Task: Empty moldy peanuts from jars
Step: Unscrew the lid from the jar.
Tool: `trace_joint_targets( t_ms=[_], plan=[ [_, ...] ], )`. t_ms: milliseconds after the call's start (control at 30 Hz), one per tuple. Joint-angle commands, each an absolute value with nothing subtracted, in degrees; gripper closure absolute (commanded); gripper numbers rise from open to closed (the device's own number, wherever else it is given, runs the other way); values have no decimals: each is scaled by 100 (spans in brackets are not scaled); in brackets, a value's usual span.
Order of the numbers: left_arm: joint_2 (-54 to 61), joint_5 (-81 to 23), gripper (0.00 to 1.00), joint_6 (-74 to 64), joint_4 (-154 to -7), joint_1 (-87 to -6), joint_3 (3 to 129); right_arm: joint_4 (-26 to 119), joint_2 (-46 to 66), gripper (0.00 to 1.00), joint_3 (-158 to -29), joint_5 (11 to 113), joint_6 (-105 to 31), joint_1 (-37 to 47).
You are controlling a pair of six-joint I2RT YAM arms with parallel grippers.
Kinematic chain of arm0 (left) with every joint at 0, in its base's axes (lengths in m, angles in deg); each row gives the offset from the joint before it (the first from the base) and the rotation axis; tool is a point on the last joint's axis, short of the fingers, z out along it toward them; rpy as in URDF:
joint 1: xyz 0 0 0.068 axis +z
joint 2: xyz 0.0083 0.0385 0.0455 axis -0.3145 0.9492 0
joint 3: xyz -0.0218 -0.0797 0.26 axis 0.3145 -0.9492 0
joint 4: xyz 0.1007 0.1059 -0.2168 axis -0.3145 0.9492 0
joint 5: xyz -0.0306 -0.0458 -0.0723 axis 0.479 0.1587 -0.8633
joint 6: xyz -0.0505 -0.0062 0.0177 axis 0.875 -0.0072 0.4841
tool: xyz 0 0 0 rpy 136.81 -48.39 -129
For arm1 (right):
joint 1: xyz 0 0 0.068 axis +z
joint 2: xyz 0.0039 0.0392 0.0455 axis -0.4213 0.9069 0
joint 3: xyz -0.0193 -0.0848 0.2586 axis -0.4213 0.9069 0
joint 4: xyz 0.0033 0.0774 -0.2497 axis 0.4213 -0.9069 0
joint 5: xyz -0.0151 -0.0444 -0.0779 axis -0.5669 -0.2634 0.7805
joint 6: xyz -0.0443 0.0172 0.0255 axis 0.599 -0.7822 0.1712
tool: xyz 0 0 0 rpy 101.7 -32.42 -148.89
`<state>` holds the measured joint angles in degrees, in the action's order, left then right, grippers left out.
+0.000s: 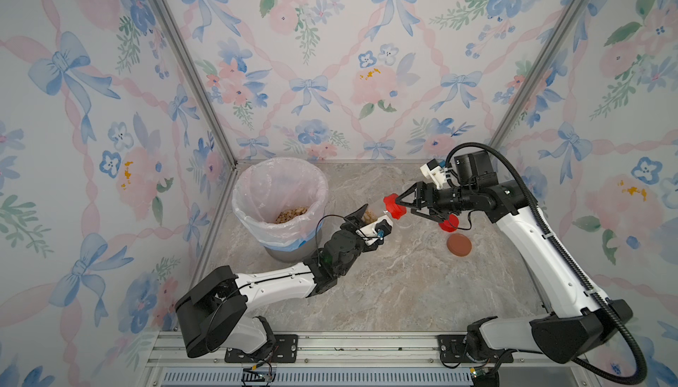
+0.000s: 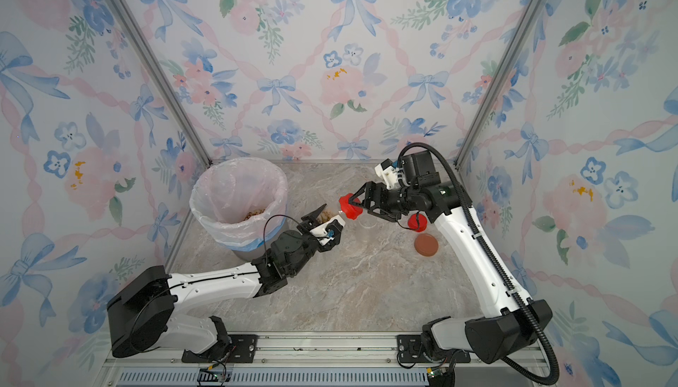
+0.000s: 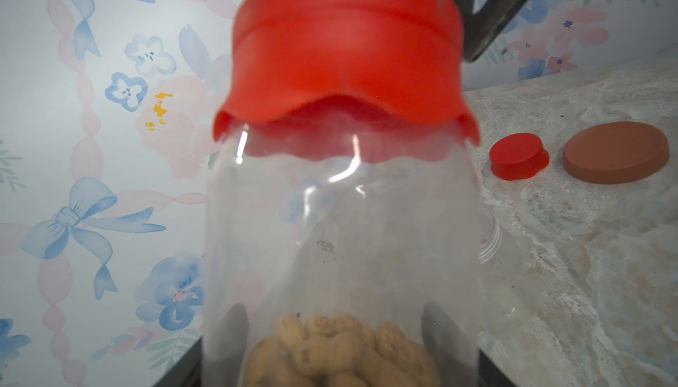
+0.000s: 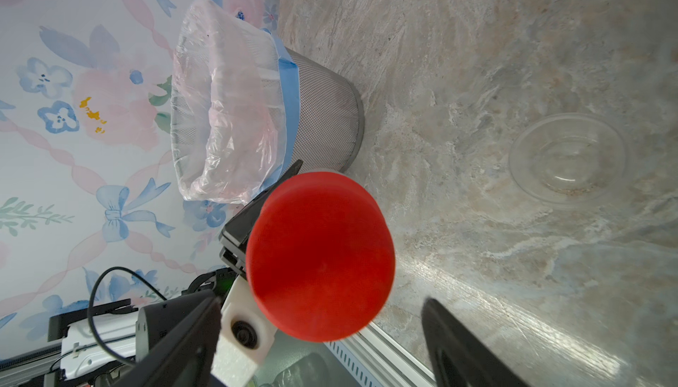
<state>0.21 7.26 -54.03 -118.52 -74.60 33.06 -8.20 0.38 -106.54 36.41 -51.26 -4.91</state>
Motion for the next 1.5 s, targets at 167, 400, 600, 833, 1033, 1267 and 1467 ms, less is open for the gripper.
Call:
trace_joint_targets(
  t_ms=[167,400,600,833,1033,1267,1467],
  plan=[
    [114,873,71,-5571,-11923,-7559,3387,-960,214,14,-10861,3742,-4967,-334],
    [147,892,71,-5621,-11895,-7578,3451,-1097,252,15,-10827,3996,-4814,-189],
    [51,963,71,-5660,-11869,-7634,3441,-1026,298,19,-10780,4069,-4792,-126],
    [-31,981,71,-5677,-11855,-7641,3396,-1116,327,16,-10764,4311,-4737,-120],
    [-29,1033,71,-5711,-11842,-7643,3386,-1141,223,14,-10765,4431,-4721,-132],
    [-84,997,71,-5708,-11828,-7643,3397,-1017,320,15,-10683,4250,-4741,-90],
    [-151,958,72,-5678,-11829,-7639,3405,-985,356,18,-10640,4189,-4730,-15]
  ],
)
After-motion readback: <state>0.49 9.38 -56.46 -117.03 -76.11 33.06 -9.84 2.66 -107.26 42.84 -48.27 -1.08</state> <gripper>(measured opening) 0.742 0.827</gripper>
